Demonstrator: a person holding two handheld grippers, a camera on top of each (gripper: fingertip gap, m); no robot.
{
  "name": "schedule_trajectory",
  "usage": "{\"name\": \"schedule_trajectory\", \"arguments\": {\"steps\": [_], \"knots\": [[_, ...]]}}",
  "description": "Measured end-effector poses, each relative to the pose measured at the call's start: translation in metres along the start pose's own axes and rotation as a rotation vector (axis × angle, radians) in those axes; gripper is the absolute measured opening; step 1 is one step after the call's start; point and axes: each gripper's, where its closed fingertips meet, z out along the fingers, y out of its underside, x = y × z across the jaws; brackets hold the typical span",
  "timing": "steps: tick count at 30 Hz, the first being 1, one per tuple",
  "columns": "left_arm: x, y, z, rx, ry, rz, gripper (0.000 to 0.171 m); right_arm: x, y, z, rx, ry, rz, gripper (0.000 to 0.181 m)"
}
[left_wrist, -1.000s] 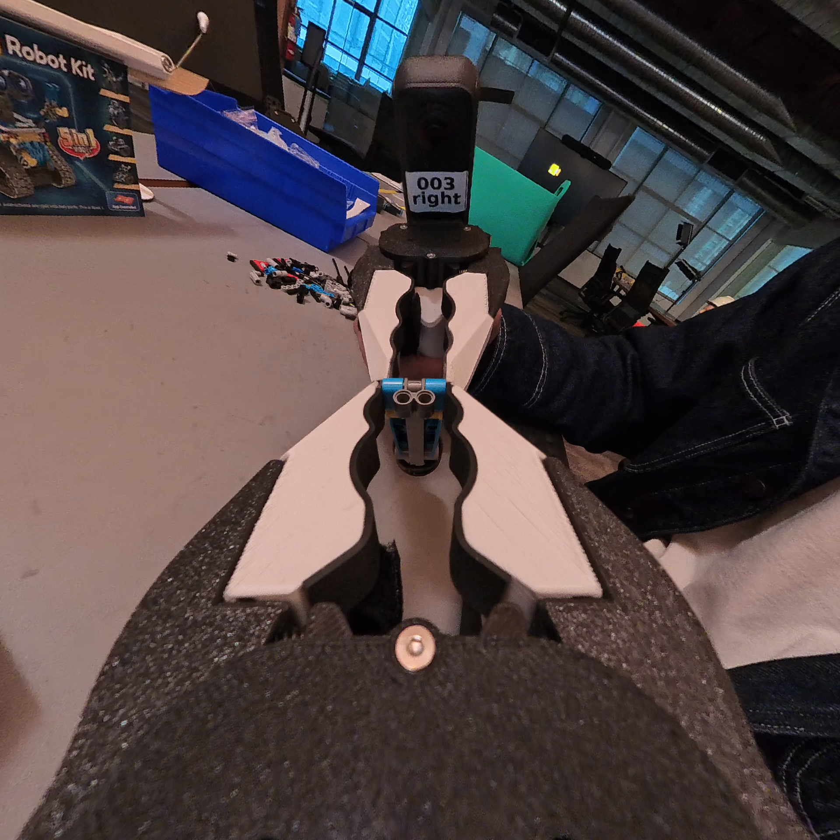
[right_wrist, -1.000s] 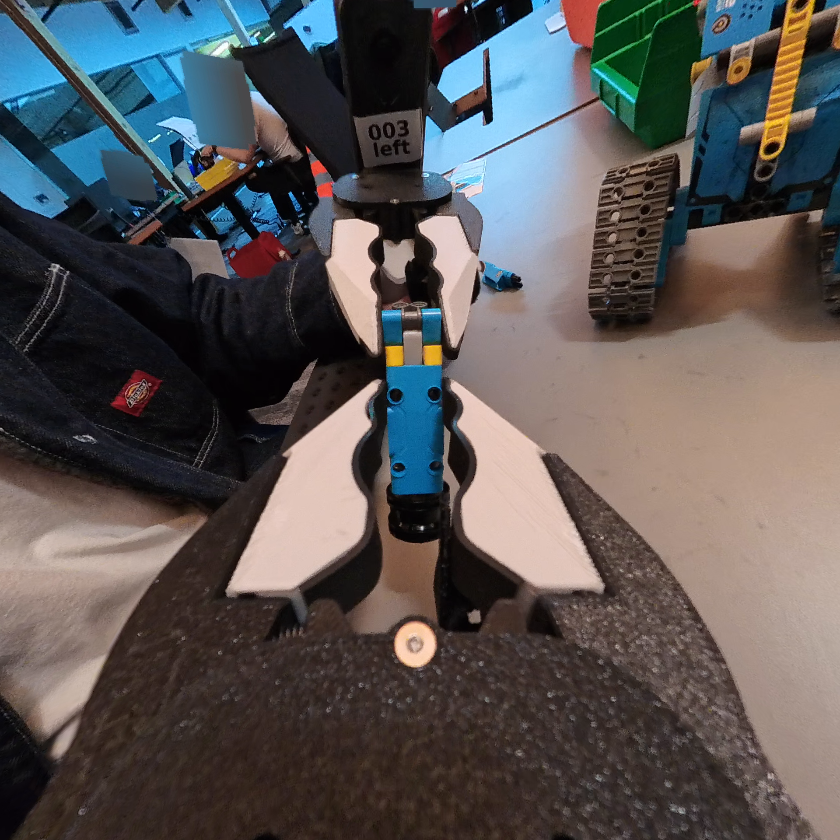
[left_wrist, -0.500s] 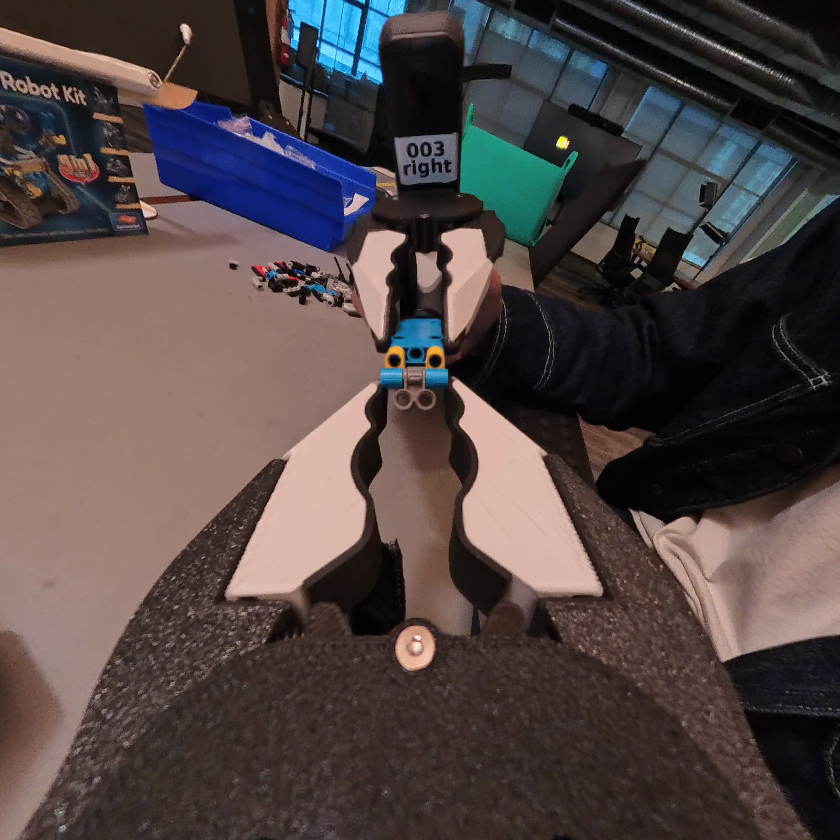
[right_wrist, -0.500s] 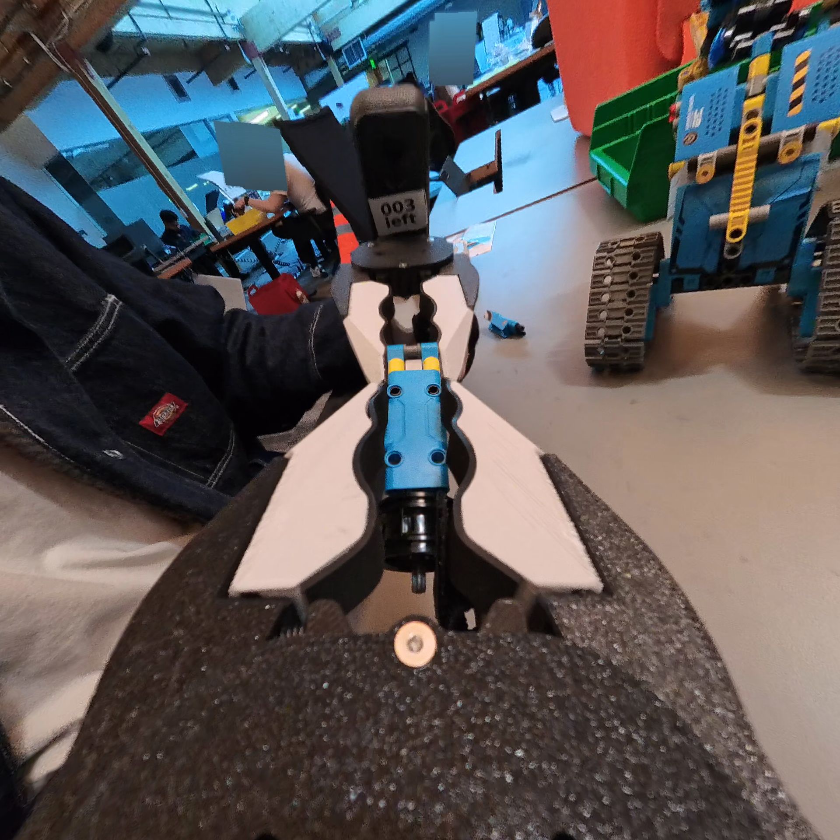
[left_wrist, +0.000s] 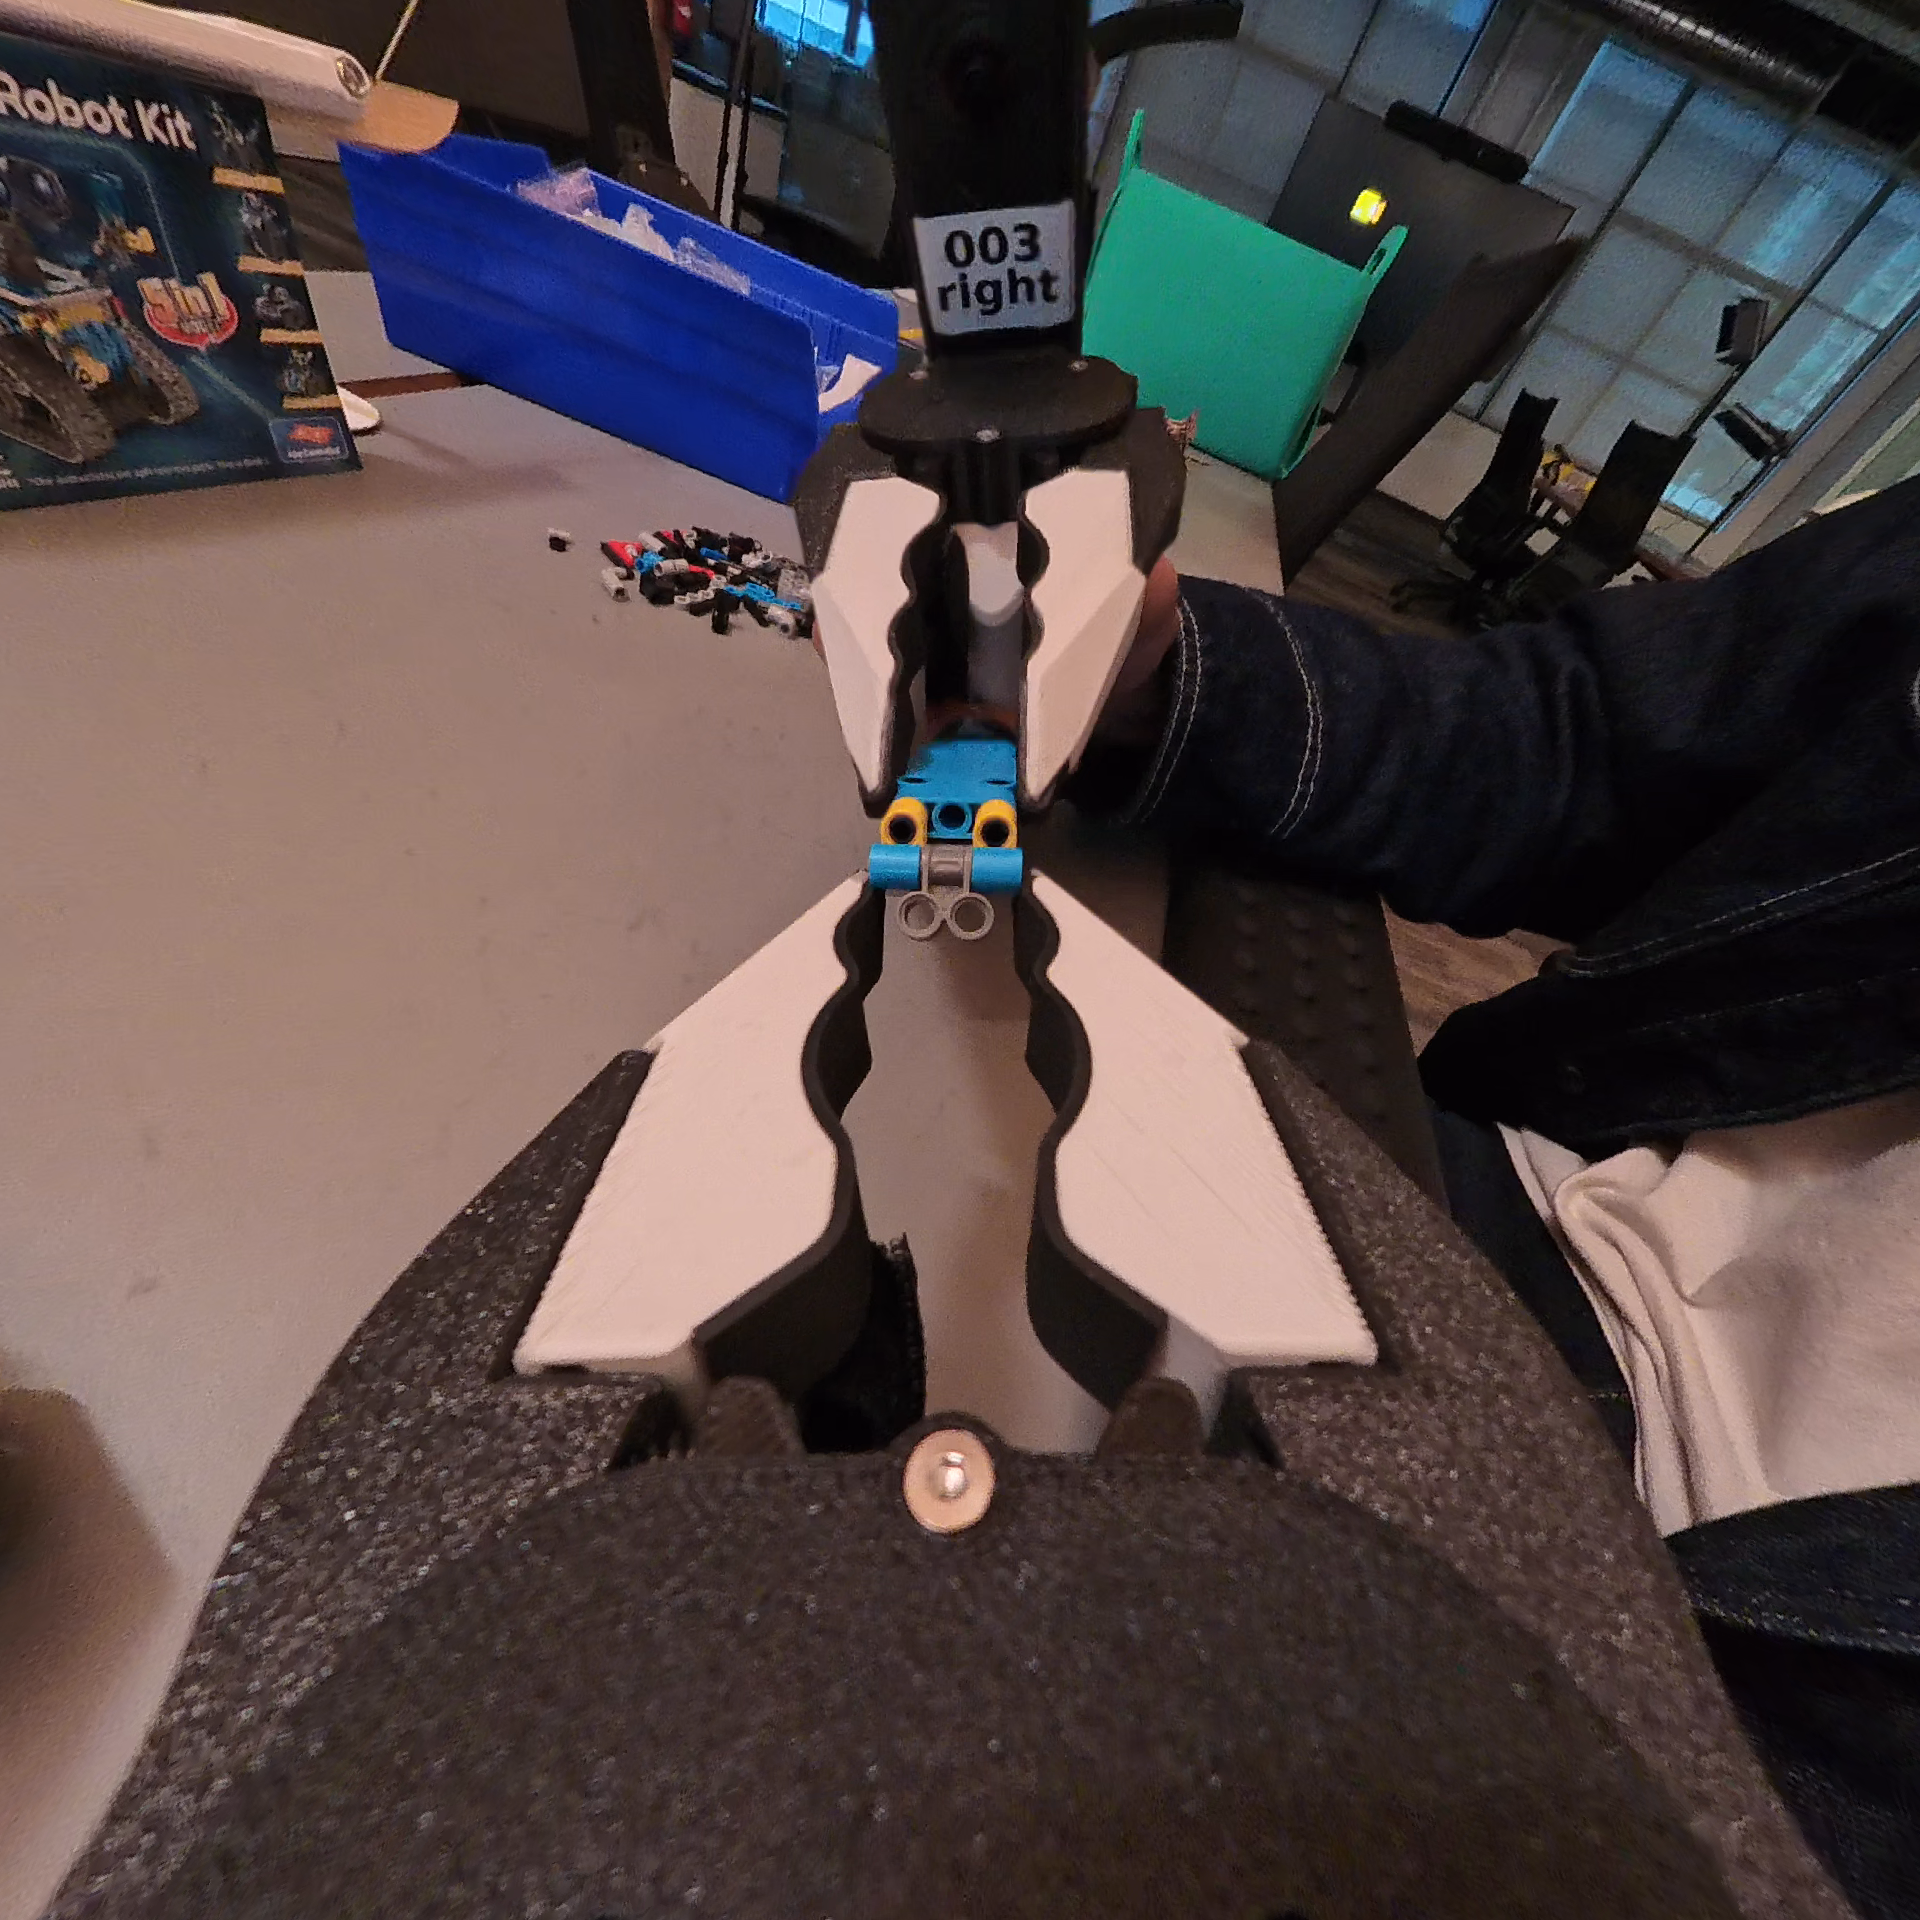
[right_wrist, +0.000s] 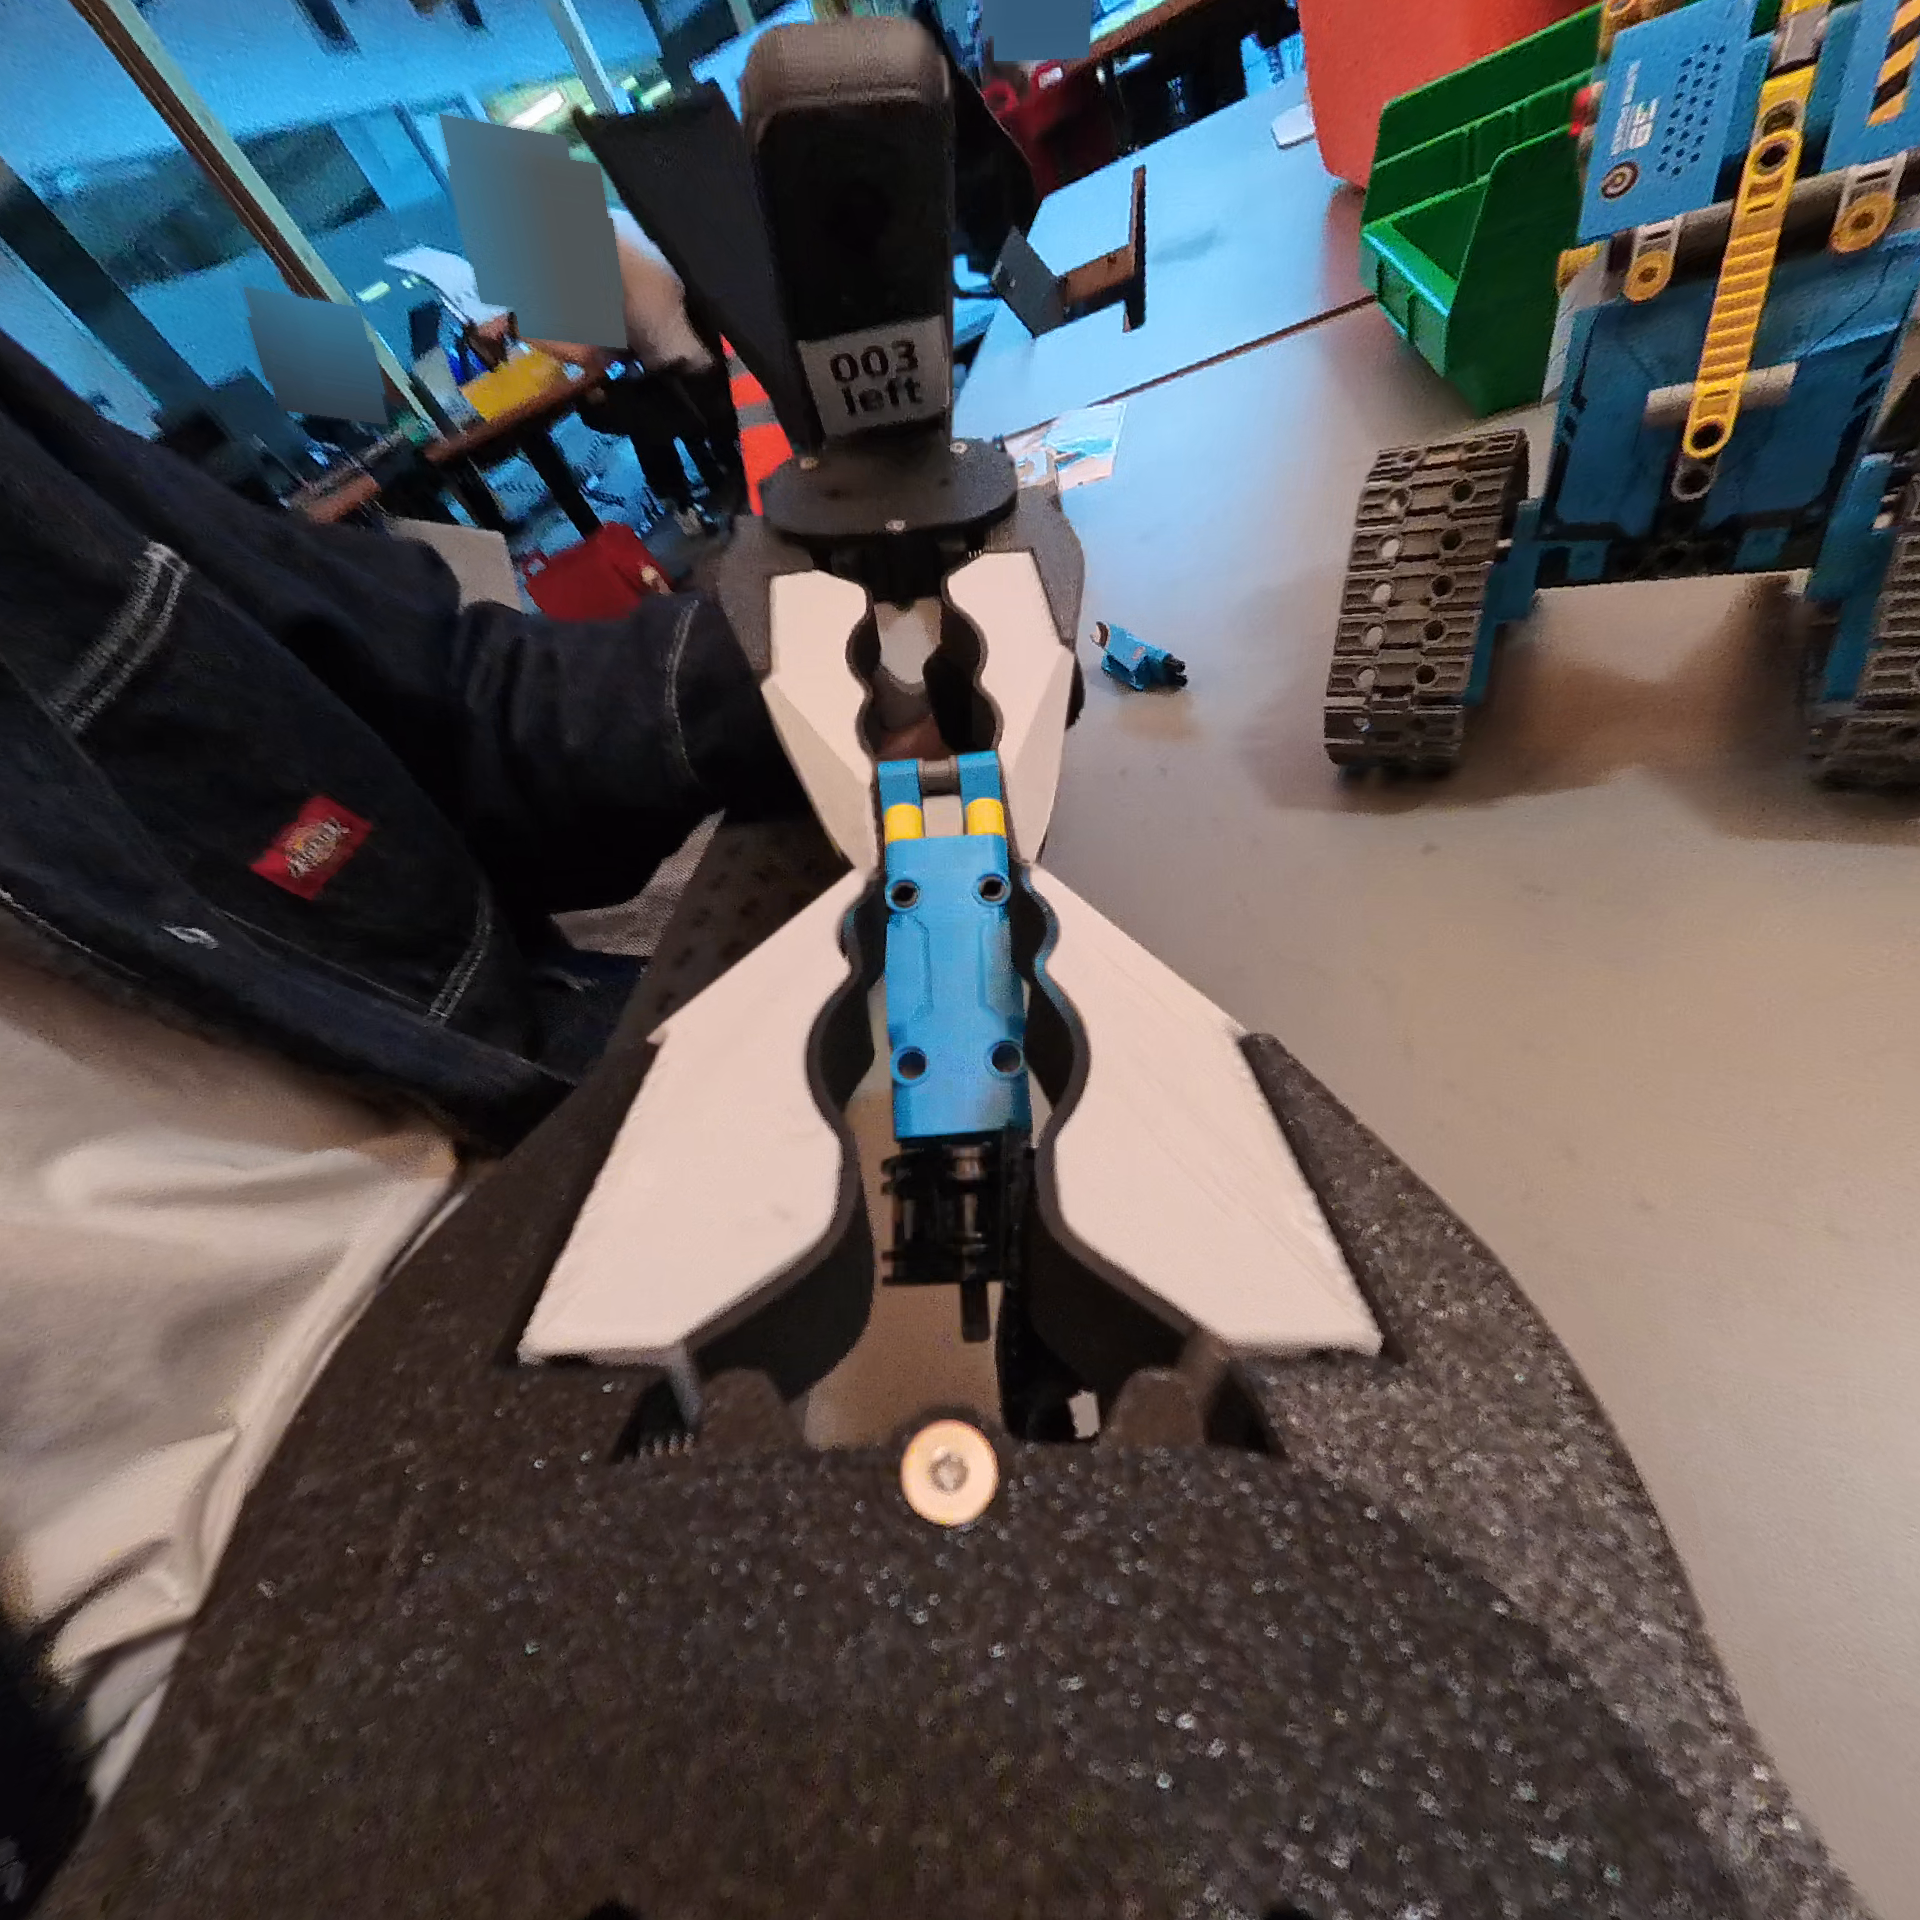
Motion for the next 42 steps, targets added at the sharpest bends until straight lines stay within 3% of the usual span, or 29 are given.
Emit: {"name": "schedule_trajectory", "arguments": {"steps": [5, 9, 12, 17, 20, 27, 30, 34, 37, 42], "knots": [[-0.006, 0.003, 0.0, -0.017, -0.04, 0.022, 0.024, 0.008, 0.014, 0.007, -0.091, 0.095, -0.062, 0.023], [-0.01, 0.003, 0.001, -0.015, -0.058, 0.021, 0.024, 0.013, 0.014, 0.006, -0.079, 0.091, -0.032, 0.023], [-0.016, -0.006, -0.006, 0.043, -0.082, 0.008, 0.024, 0.02, 0.001, -0.001, -0.004, 0.122, -0.002, 0.026], [-0.048, -0.007, -0.019, 0.075, -0.183, -0.138, 0.024, 0.056, -0.027, -0.04, 0.218, 0.22, 0.206, 0.029], [-0.063, -0.002, -0.023, 0.074, -0.233, -0.219, 0.024, 0.07, -0.021, -0.049, 0.202, 0.288, 0.226, 0.032], [-0.081, -0.002, -0.031, 0.145, -0.211, -0.442, 0.024, 0.064, 0.023, -0.001, -0.196, 0.528, -0.303, 0.048], [-0.08, -0.006, -0.033, 0.186, -0.163, -0.503, 0.024, 0.064, 0.032, 0.015, -0.267, 0.582, -0.421, 0.046], [-0.08, -0.007, -0.034, 0.212, -0.109, -0.577, 0.024, 0.074, 0.031, 0.011, -0.302, 0.671, -0.5, 0.032], [-0.077, -0.009, -0.033, 0.217, -0.091, -0.57, 0.024, 0.071, 0.027, 0.007, -0.269, 0.614, -0.415, 0.03], [-0.064, -0.02, -0.031, 0.252, -0.03, -0.536, 0.03, 0.056, 0.015, -0.003, -0.07, 0.307, 0.038, 0.03]]}}
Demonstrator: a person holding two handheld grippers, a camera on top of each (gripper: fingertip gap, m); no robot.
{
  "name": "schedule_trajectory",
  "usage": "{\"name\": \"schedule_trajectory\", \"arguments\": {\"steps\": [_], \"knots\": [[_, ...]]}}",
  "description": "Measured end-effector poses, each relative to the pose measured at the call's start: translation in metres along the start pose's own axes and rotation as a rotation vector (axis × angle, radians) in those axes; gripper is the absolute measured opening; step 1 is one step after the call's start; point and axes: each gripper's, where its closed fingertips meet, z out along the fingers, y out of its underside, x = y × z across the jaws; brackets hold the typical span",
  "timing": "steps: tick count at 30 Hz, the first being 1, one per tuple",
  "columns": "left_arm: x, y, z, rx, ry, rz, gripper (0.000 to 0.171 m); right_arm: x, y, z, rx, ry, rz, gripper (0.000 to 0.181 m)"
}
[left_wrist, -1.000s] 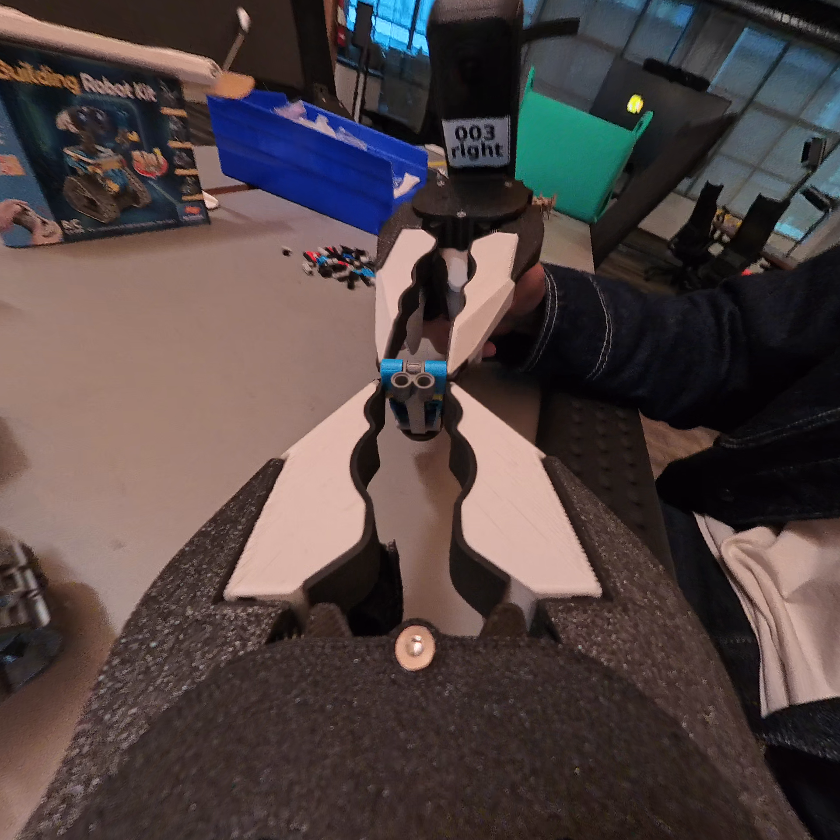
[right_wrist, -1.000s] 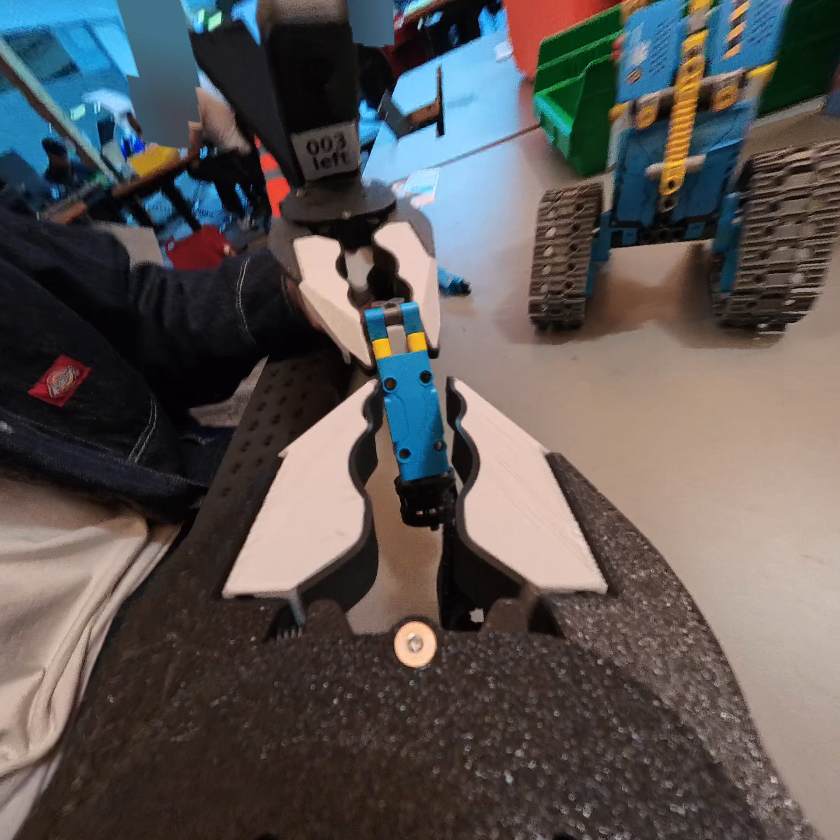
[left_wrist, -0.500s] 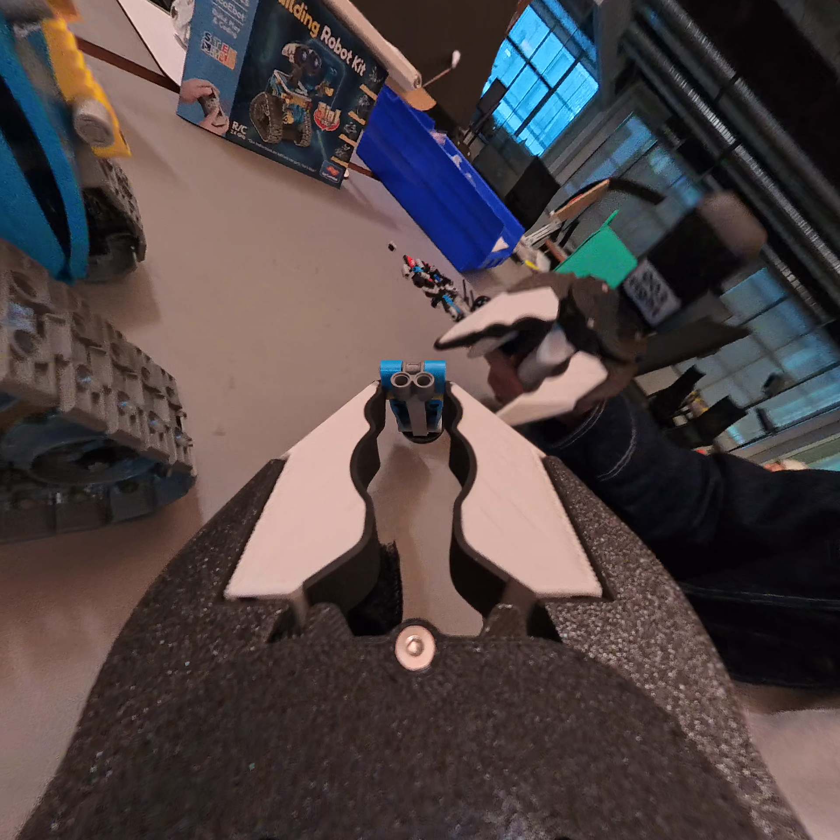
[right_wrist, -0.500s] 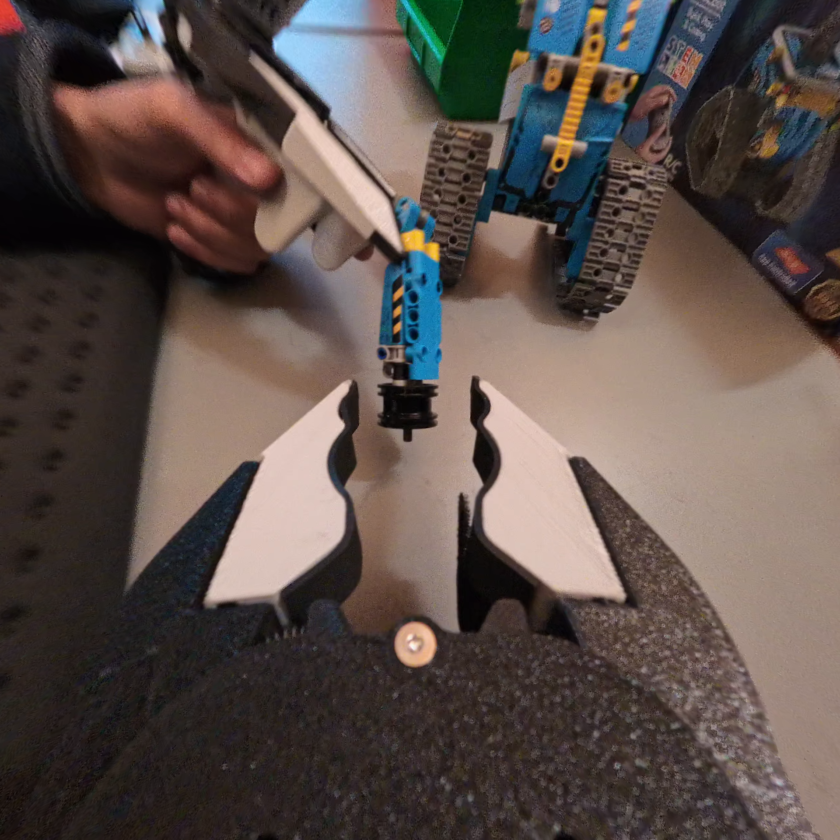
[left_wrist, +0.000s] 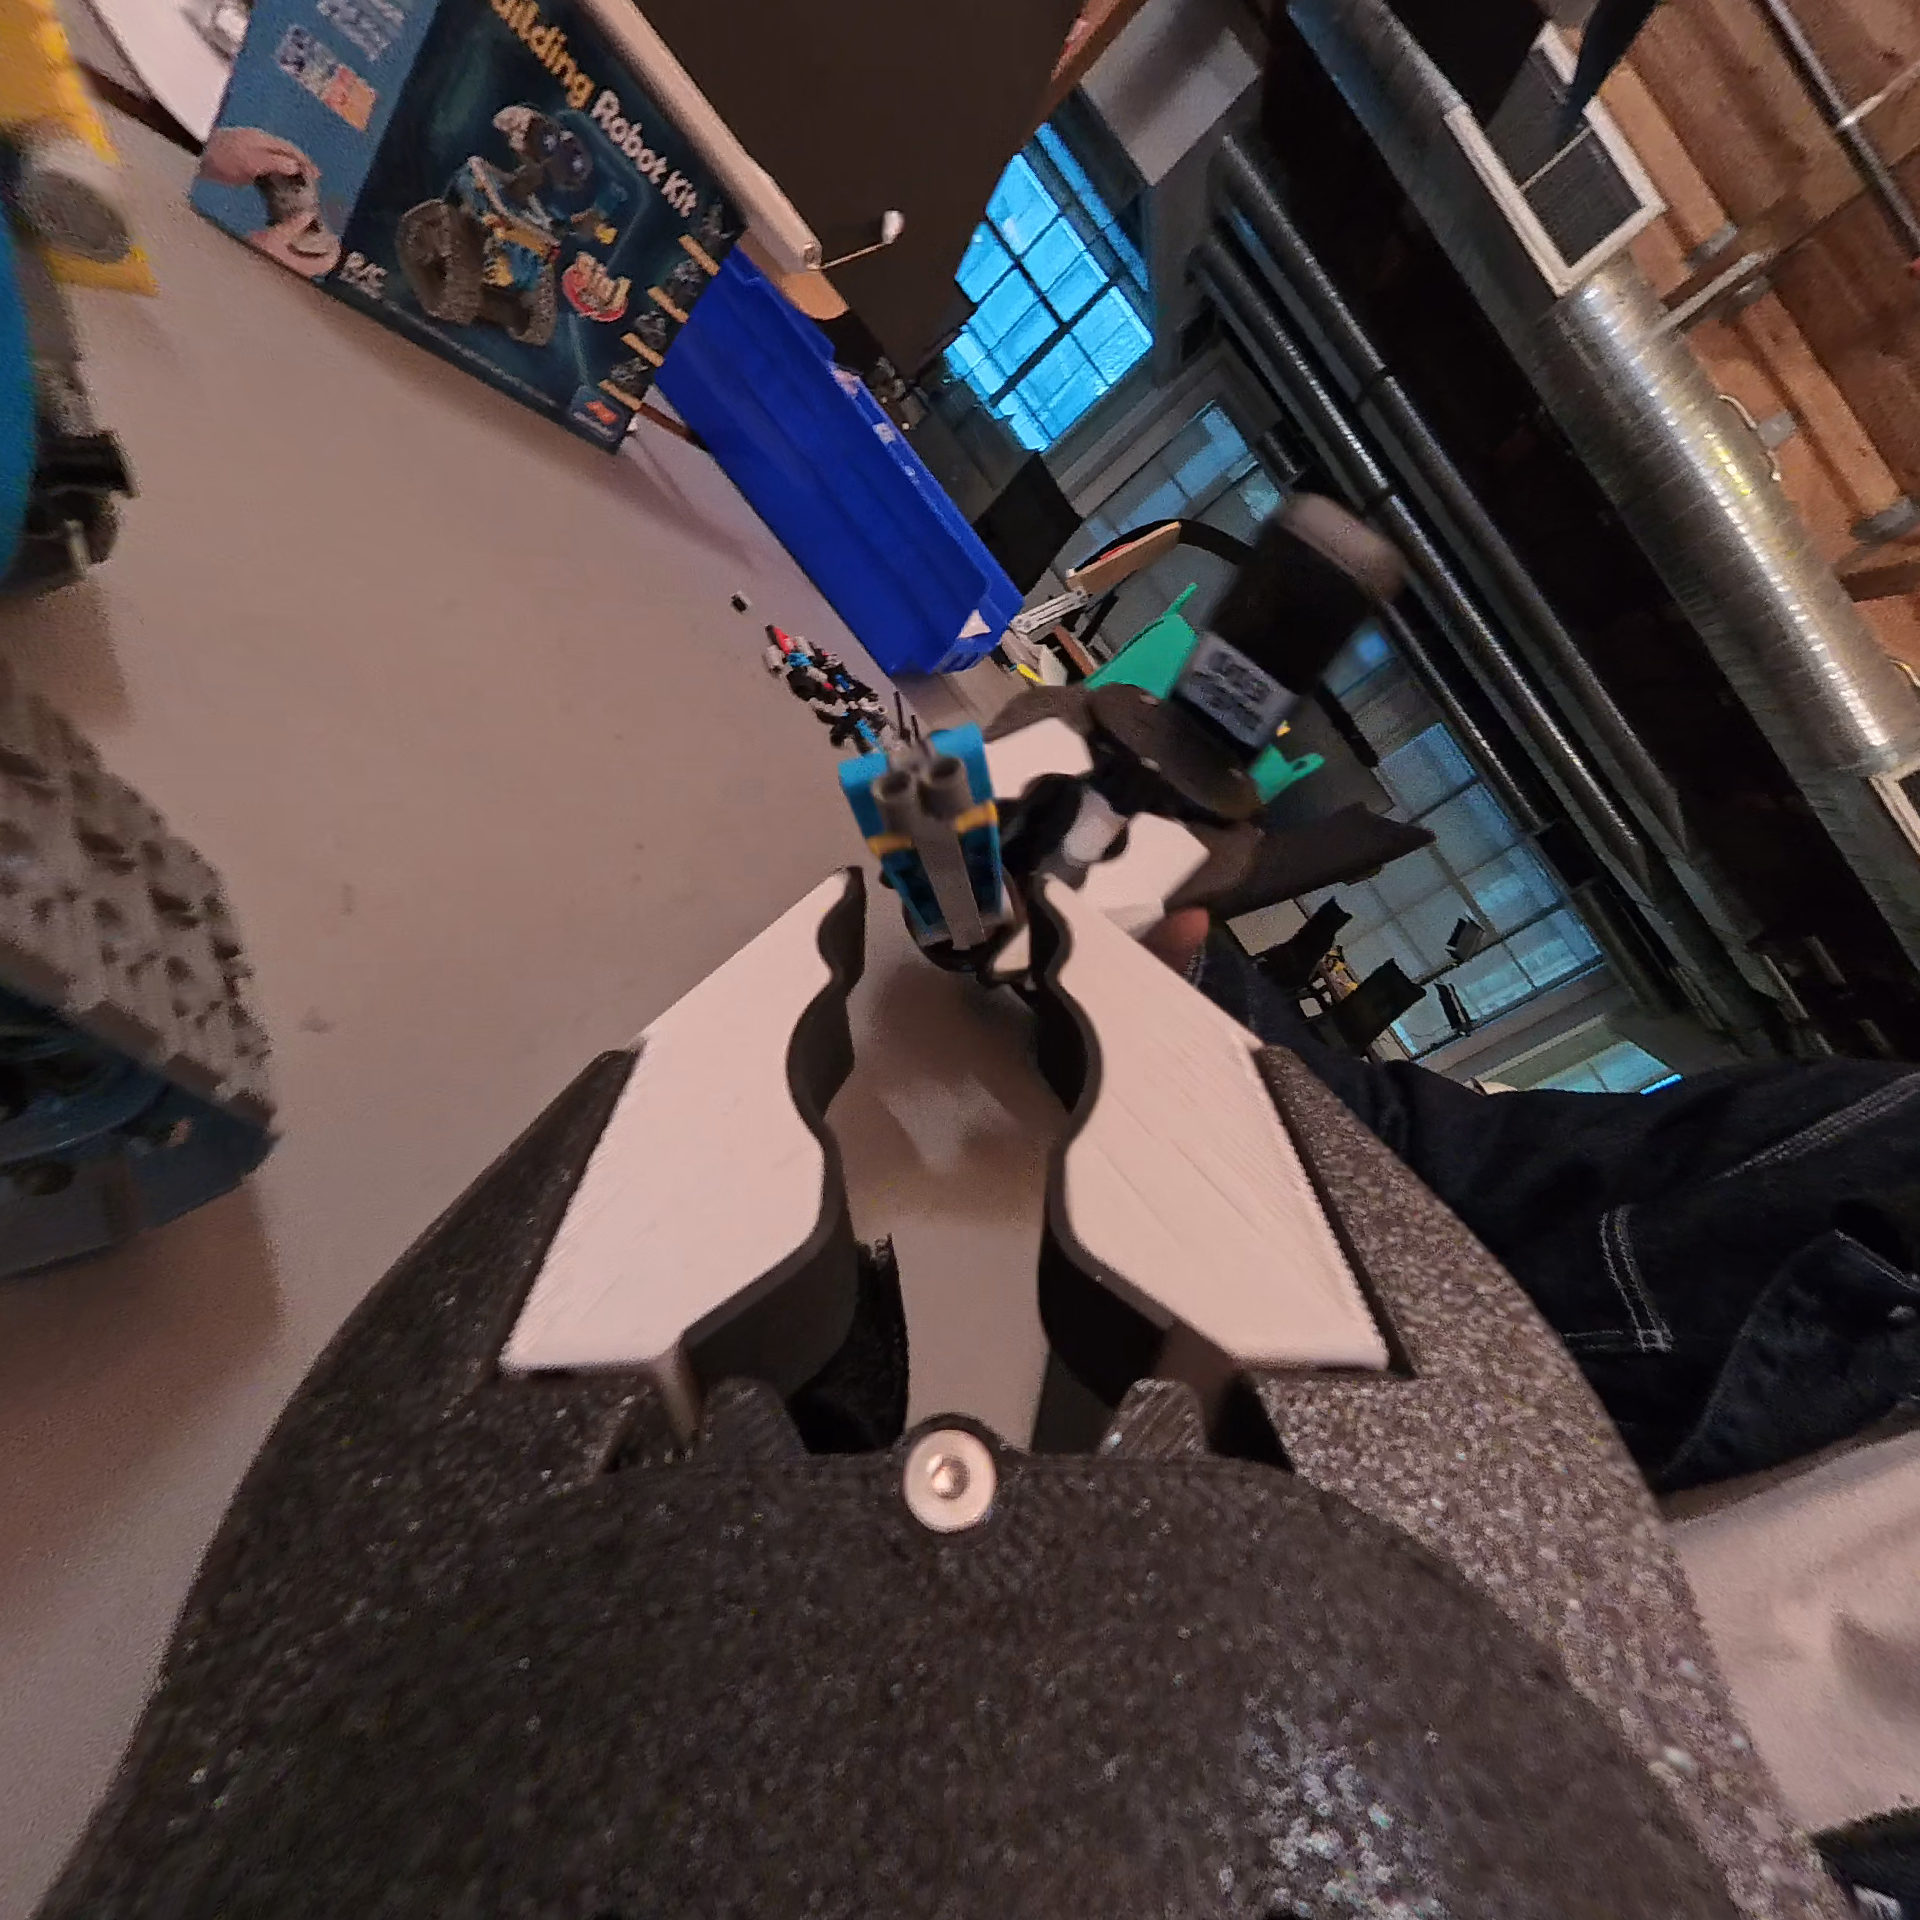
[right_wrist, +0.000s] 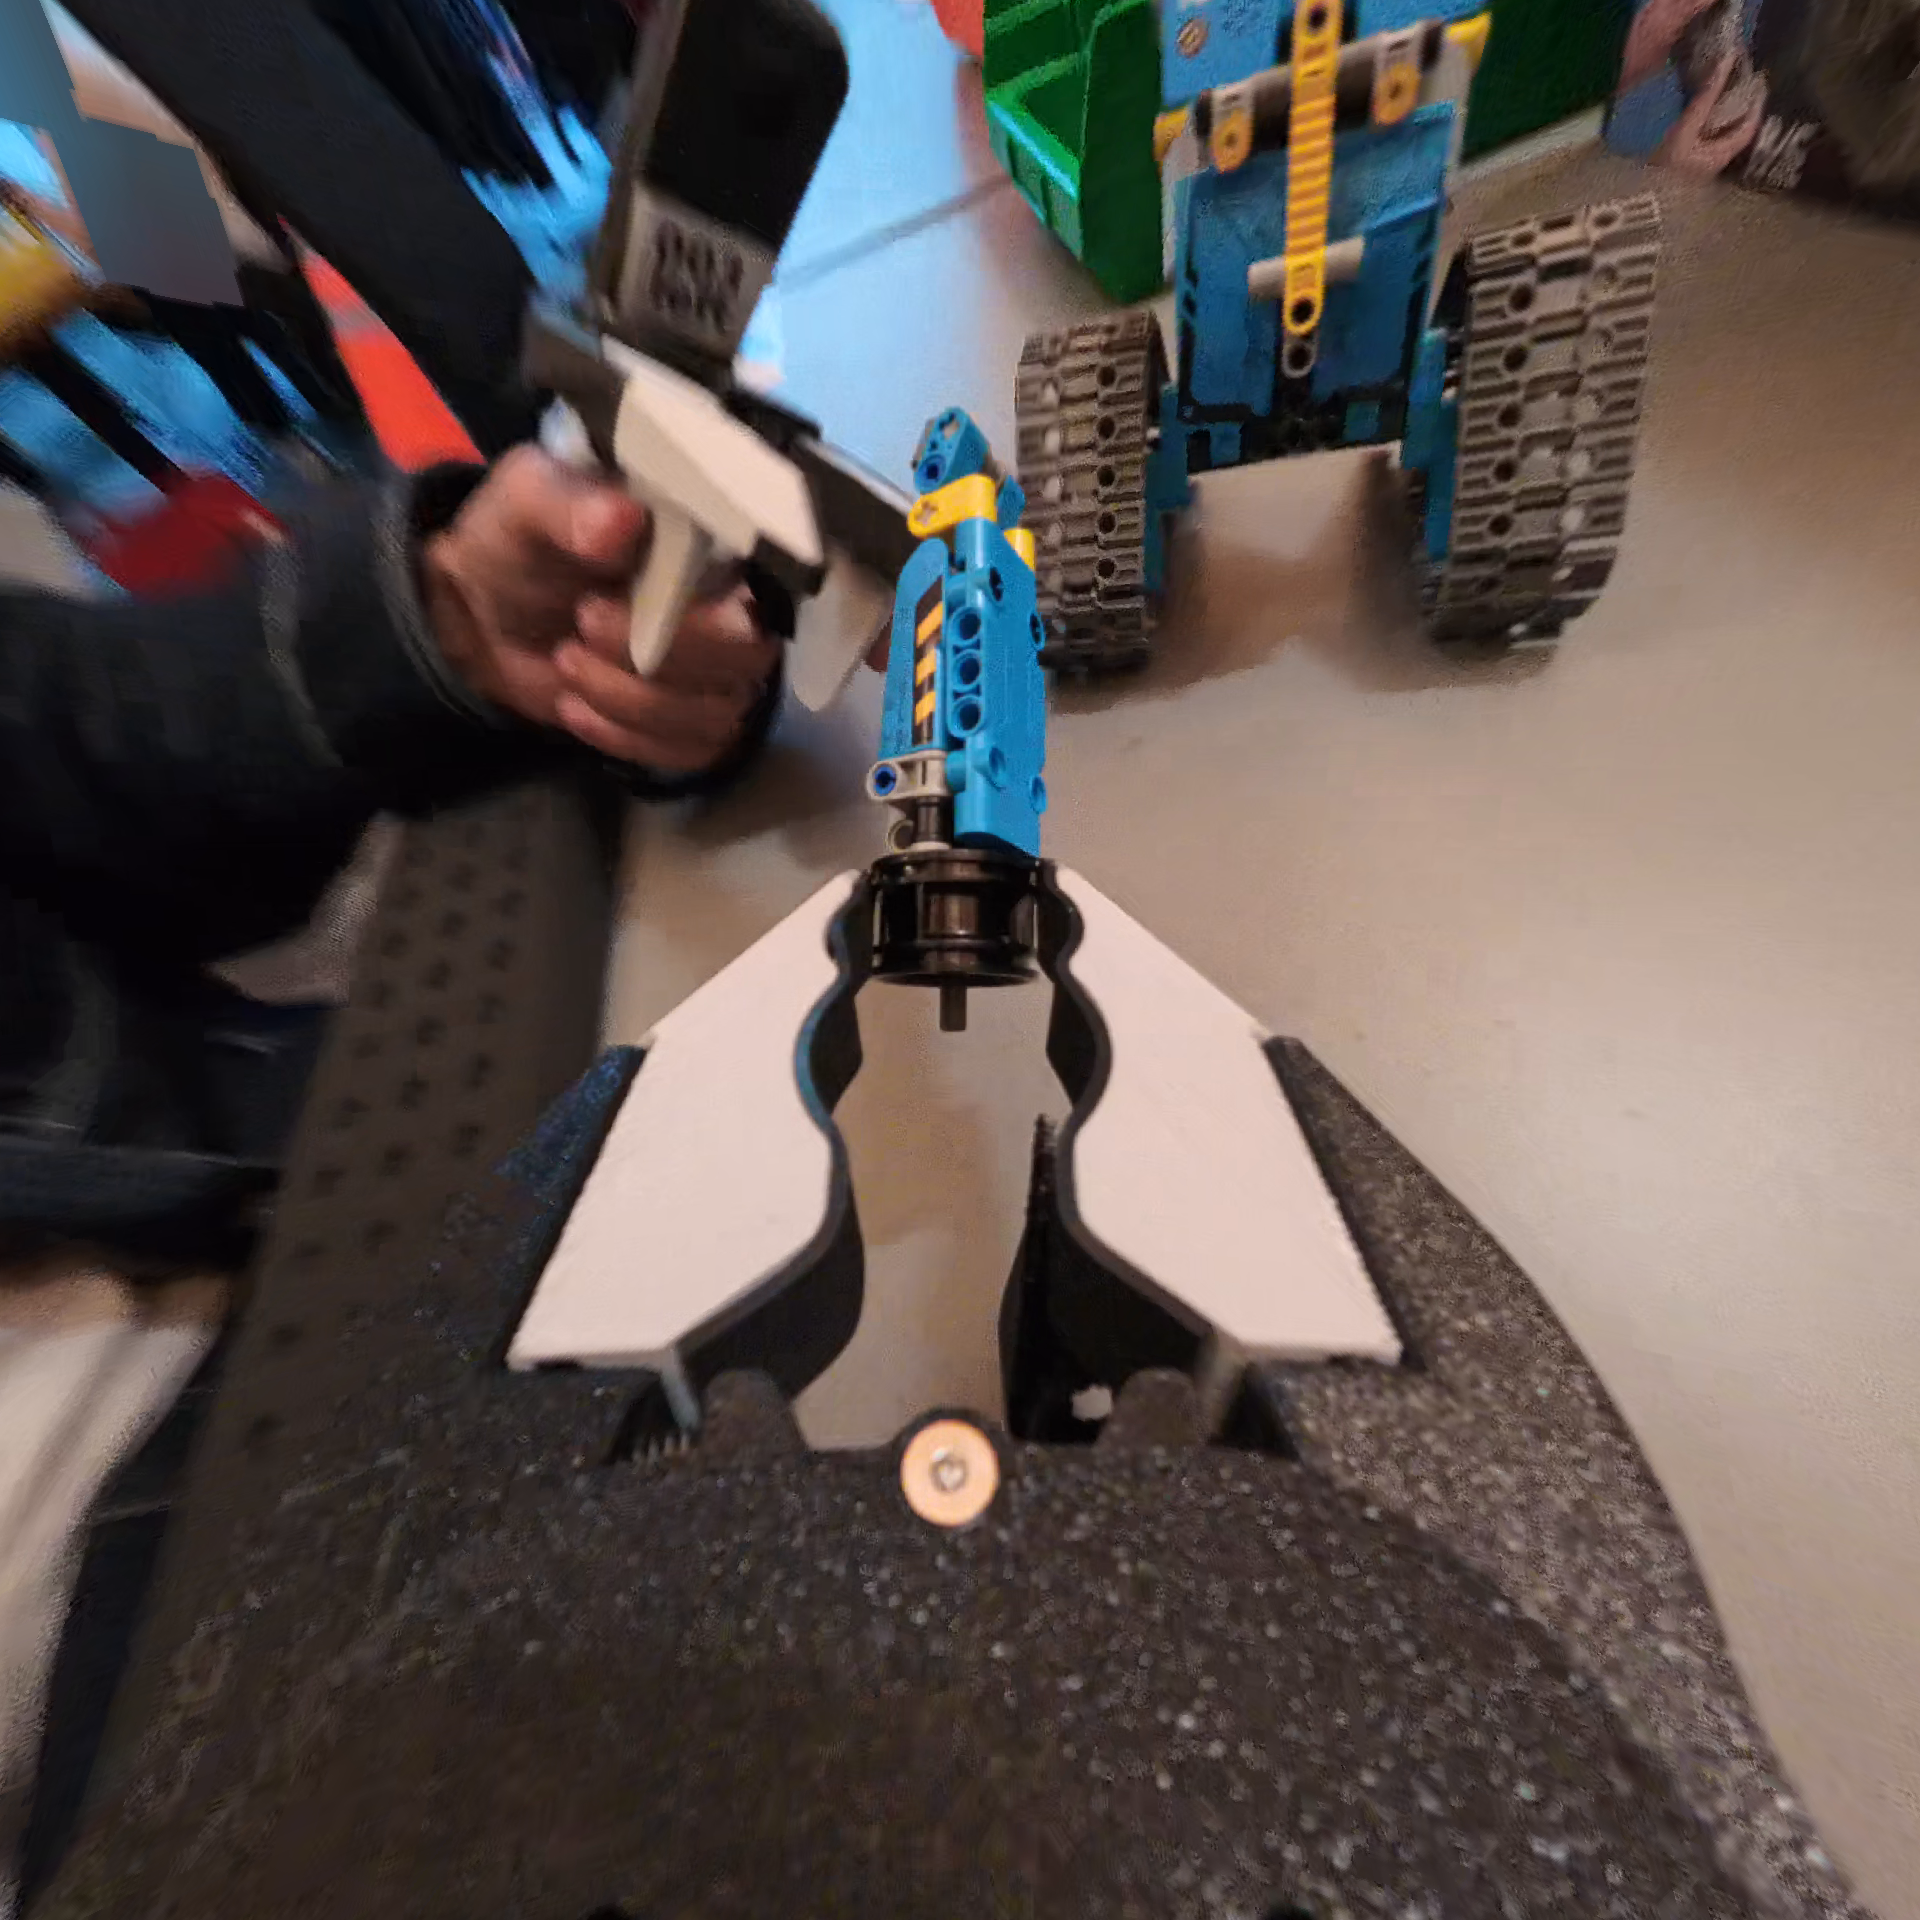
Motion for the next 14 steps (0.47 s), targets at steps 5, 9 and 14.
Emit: {"name": "schedule_trajectory", "arguments": {"steps": [5, 9, 14], "knots": [[0.012, 0.007, 0.006, -0.032, 0.013, 0.098, 0.04, -0.015, -0.031, -0.021, 0.214, -0.366, 0.407, 0.029], [0.018, 0.015, 0.011, -0.07, 0.021, 0.156, 0.04, -0.019, -0.051, -0.037, 0.339, -0.589, 0.624, 0.029], [0.014, 0.016, 0.011, -0.077, -0.022, 0.206, 0.039, -0.025, -0.068, -0.051, 0.434, -0.729, 0.716, 0.03]]}}
